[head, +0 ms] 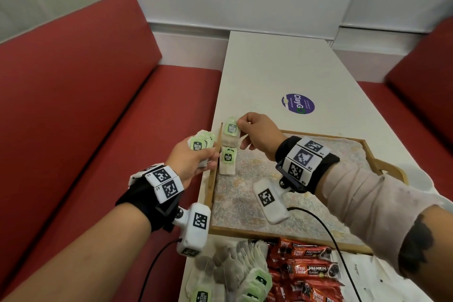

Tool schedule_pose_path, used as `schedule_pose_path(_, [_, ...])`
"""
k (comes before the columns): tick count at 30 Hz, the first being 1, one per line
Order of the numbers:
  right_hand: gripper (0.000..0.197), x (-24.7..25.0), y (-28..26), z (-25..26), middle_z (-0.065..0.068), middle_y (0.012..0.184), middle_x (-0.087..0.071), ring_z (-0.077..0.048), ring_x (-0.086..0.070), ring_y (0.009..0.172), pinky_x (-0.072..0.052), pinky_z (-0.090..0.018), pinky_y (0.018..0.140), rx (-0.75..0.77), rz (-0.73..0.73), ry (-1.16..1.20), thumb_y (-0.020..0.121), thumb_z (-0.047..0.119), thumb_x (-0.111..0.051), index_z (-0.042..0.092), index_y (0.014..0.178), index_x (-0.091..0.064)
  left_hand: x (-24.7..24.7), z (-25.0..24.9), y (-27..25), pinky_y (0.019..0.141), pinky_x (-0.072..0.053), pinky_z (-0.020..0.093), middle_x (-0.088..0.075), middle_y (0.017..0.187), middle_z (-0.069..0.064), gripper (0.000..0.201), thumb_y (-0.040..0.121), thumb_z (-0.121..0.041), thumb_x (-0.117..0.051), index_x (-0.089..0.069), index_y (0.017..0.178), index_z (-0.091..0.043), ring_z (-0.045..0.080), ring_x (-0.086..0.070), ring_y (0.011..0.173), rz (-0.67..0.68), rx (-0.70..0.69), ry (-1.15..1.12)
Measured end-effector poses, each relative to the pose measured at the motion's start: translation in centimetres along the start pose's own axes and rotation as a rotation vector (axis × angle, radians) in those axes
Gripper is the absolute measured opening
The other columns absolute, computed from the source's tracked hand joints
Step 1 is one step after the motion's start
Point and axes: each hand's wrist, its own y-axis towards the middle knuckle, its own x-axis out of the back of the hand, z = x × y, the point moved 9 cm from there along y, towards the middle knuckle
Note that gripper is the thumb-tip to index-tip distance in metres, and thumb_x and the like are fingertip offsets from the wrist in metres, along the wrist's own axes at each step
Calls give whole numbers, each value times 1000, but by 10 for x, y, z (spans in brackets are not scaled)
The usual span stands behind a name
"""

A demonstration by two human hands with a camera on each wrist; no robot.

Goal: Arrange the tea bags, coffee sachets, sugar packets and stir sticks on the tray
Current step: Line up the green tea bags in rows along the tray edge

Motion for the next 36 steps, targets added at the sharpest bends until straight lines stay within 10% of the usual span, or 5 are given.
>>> schedule_pose_path(25, [17,-50,13,-71,-19,88,-70,-22,-56,59,-45,-26,53,-219,284,-546,93,5,-47,3,82,-61,5,11,15,53,-54,17,-65,82,5,23,88,8,-56,-56,109,-2,4,-67,60,-35,20,-3])
schedule_pose_path(30, [24,-39,10,-51,0,78,-58,-14,-50,62,-44,-27,58,-57,159,-487,84,12,-65,18,70,-47,5,10,14,52,-54,17,-65,80,5,15,88,8,-56,-58,94,-6,5,-66,58,-29,20,-32])
schedule_pose_path(36, [22,-60,-1,-58,11,69,-54,-5,-48,62,-41,-20,58,-16,363,-668,73,14,-77,23,74,-57,6,10,13,53,-54,18,-65,84,9,15,87,7,-58,-58,99,-2,8,-67,60,-17,48,-107])
